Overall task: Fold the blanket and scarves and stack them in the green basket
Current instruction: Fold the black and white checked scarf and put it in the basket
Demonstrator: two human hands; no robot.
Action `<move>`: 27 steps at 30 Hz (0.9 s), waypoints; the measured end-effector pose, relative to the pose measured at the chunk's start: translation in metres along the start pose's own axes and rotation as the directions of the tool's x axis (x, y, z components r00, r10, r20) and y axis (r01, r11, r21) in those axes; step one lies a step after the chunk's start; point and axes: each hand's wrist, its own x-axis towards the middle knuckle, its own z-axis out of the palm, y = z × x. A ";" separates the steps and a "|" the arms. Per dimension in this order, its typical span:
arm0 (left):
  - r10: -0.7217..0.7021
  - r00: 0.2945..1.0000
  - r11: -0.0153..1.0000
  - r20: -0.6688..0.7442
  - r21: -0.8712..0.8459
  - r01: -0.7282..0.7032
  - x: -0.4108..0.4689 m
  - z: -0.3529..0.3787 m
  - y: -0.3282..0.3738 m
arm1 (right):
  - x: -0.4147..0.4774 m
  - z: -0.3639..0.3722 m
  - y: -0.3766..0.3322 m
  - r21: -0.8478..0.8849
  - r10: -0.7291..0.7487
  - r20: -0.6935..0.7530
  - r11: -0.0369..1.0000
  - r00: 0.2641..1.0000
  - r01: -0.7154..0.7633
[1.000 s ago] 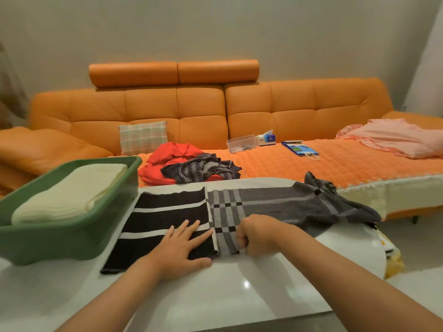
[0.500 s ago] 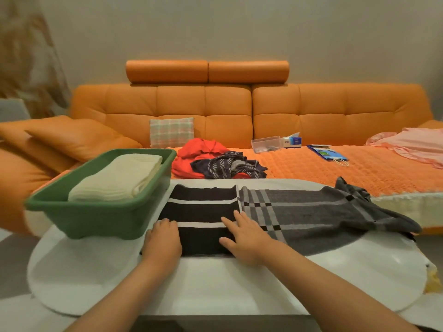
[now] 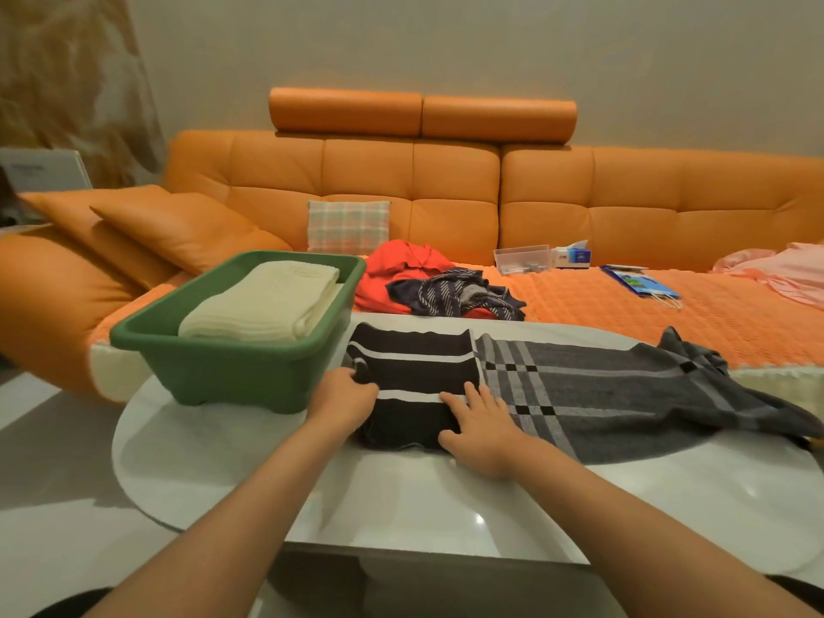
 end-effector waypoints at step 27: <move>0.478 0.756 0.837 0.447 0.029 -0.547 -0.026 0.187 0.142 | -0.062 -0.084 0.195 0.642 0.526 -0.137 0.693 0.840 -0.328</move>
